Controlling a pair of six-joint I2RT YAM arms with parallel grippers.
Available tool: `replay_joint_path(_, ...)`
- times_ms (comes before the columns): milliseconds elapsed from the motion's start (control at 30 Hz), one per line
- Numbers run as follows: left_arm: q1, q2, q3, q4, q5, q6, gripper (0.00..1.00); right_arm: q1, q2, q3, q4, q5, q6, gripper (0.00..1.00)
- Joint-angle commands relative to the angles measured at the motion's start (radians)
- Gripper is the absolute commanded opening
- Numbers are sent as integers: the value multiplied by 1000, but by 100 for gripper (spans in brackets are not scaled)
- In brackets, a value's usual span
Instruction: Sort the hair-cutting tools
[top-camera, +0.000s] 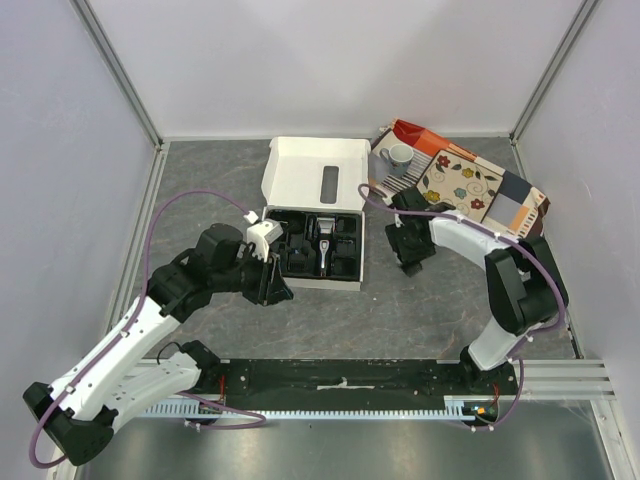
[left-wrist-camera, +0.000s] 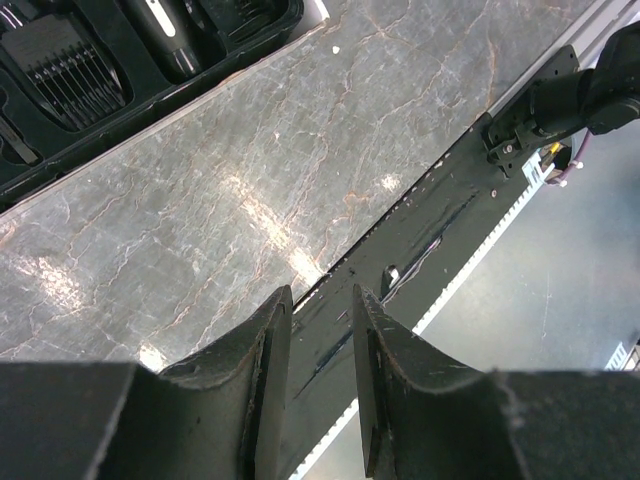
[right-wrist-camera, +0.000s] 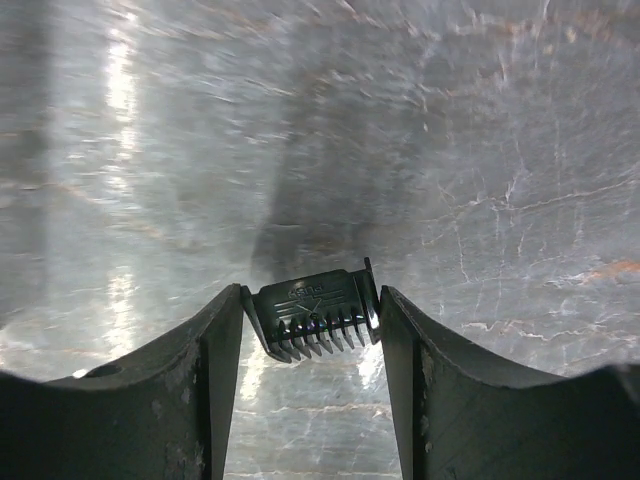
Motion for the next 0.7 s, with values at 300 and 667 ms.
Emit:
replay_joint_path(300, 0, -12, 54, 4, 26, -20, 38, 203, -90, 323, -71, 11, -195, 49)
replay_joint_path(667, 0, -49, 71, -43, 23, -23, 38, 340, 135, 538, -131, 5, -388, 53)
